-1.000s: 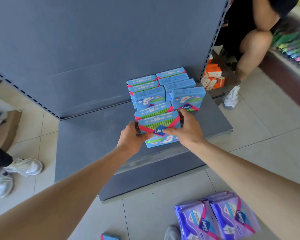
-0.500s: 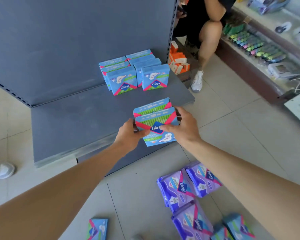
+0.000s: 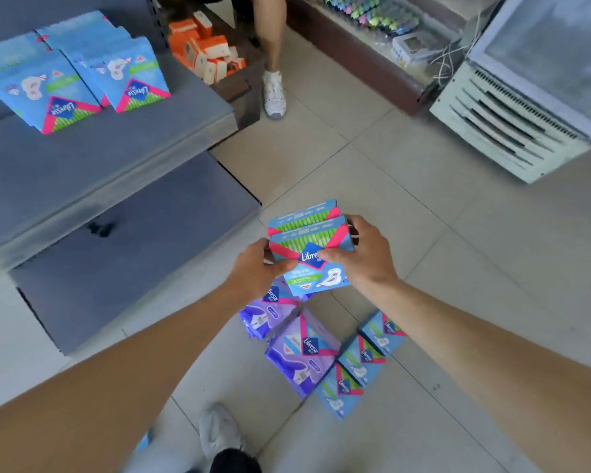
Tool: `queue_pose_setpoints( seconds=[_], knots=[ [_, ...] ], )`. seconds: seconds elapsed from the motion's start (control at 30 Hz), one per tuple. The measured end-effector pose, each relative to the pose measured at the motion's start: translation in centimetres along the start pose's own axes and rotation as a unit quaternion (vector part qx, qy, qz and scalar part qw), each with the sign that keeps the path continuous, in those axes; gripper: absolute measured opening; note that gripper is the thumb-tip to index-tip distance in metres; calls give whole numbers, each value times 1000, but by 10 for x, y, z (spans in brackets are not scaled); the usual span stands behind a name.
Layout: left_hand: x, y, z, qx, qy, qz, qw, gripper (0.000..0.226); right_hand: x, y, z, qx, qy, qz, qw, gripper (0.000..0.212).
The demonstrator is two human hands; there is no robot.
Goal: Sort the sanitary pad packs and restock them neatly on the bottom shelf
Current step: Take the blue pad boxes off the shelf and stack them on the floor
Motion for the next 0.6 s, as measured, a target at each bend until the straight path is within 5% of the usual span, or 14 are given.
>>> queue_pose_setpoints(
  seconds=[0.33, 0.6],
  knots=[
    [-40, 38, -185, 88, -33, -42, 995, 29, -141, 49, 144, -119, -43, -92, 988, 34],
    [-5, 23, -313, 117, -76, -24, 990, 34, -277, 62, 153, -207, -154, -260, 930, 36]
  ],
)
Point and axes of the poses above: each hand's wrist, its own y-axis away from the middle knuckle, its own z-axis out of the back of the hand, x = y × z, the point moved 1 cm from there along -y, towards the middle knuckle, and after that the axes turned 6 degrees about -x, right-handed, at the moved point
